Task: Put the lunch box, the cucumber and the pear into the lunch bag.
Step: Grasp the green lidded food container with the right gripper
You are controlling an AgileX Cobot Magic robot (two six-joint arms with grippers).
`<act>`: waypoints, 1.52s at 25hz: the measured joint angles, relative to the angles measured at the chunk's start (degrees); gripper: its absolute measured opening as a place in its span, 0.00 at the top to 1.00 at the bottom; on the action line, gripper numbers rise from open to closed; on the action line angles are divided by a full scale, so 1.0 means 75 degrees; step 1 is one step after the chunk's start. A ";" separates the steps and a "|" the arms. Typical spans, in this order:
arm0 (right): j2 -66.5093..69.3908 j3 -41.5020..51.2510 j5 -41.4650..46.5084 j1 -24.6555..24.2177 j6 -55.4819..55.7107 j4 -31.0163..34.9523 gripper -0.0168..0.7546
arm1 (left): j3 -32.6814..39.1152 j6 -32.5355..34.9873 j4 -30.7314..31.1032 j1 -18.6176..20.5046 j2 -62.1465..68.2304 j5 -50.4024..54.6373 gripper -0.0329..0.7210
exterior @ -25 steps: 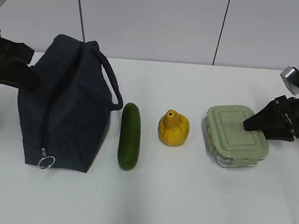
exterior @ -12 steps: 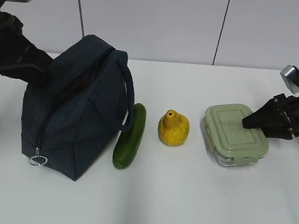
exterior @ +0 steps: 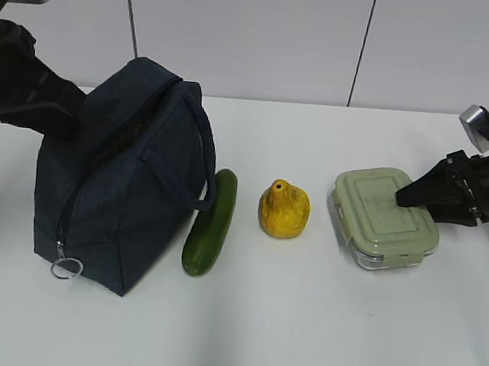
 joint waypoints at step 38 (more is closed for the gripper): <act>-0.0085 0.0000 -0.0165 0.0000 0.0416 0.0007 0.43 | 0.0000 -0.0770 0.0545 -0.0122 -0.0287 -0.0815 0.95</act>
